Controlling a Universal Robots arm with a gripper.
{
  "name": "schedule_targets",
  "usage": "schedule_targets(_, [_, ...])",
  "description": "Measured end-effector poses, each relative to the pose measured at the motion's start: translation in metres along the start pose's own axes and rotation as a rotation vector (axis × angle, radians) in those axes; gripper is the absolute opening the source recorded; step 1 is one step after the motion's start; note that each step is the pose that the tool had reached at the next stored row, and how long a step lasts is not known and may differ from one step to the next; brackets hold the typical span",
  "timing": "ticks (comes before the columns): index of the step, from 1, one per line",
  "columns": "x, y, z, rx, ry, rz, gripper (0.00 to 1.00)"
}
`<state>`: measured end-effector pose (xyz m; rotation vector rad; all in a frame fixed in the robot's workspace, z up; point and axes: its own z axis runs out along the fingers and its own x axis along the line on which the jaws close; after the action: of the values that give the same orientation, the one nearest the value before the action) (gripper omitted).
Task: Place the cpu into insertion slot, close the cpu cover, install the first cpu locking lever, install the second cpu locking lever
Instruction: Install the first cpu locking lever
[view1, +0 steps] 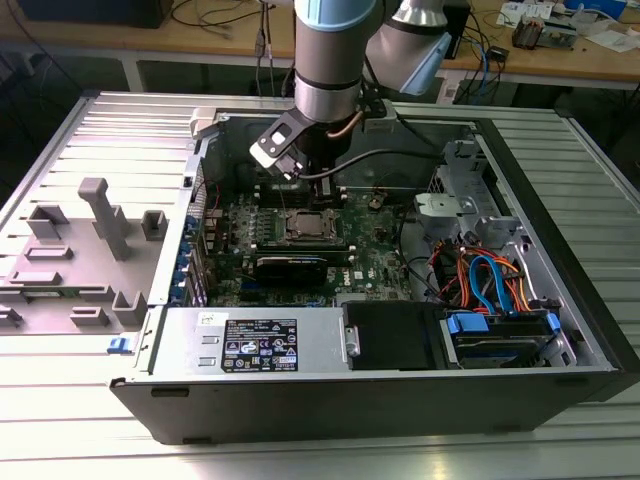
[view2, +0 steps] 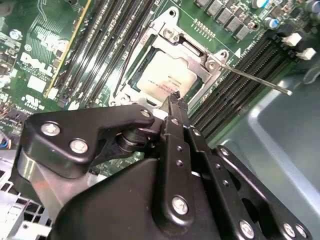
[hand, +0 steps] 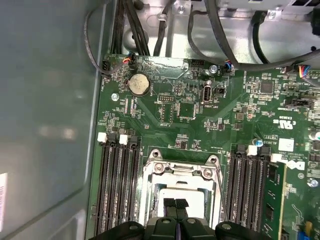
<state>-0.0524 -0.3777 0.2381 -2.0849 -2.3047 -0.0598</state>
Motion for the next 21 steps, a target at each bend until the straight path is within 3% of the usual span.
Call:
schedule_targets(3, [0.0005,0.0002,-0.0113,0.0053,0.0013,0.0,0.11])
schedule_targets(11, [0.0013,0.0003,-0.0273,0.0101,0.0026,0.0,0.11])
schedule_targets(21, [0.0021,0.0004,-0.0422,0.0126,0.0029,0.001,0.11])
